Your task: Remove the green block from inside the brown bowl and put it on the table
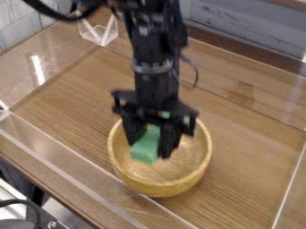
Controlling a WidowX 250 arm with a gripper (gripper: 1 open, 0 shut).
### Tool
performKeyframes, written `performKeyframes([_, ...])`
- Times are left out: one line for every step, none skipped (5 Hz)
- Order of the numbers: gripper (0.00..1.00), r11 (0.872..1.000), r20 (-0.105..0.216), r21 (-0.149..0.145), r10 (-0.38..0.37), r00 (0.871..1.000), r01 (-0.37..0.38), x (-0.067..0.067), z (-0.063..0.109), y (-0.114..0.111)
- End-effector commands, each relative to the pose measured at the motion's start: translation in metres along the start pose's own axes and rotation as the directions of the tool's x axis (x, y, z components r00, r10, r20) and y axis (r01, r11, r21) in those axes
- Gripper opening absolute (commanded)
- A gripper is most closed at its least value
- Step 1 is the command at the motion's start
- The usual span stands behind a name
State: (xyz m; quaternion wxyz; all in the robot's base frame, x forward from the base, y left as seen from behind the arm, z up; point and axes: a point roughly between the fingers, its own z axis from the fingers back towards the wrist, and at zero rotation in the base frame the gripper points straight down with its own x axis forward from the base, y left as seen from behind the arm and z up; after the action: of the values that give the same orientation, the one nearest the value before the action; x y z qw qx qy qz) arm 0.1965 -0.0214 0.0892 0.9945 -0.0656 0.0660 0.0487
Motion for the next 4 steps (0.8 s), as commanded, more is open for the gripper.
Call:
performKeyframes([0.00,0.999,0.102,-0.014,0.031,0.994,-0.030,0.006,0.064,0.005])
performKeyframes([0.00,0.999,0.137,-0.011,0.043,0.990,-0.042,0.007,0.104,0.019])
performKeyframes([0.00,1.000,0.141,0.001,-0.016,0.990,0.016,-0.003,0.091,0.020])
performKeyframes([0.00,0.998,0.132,0.014,-0.070,0.989,0.068,-0.014,0.073,0.008])
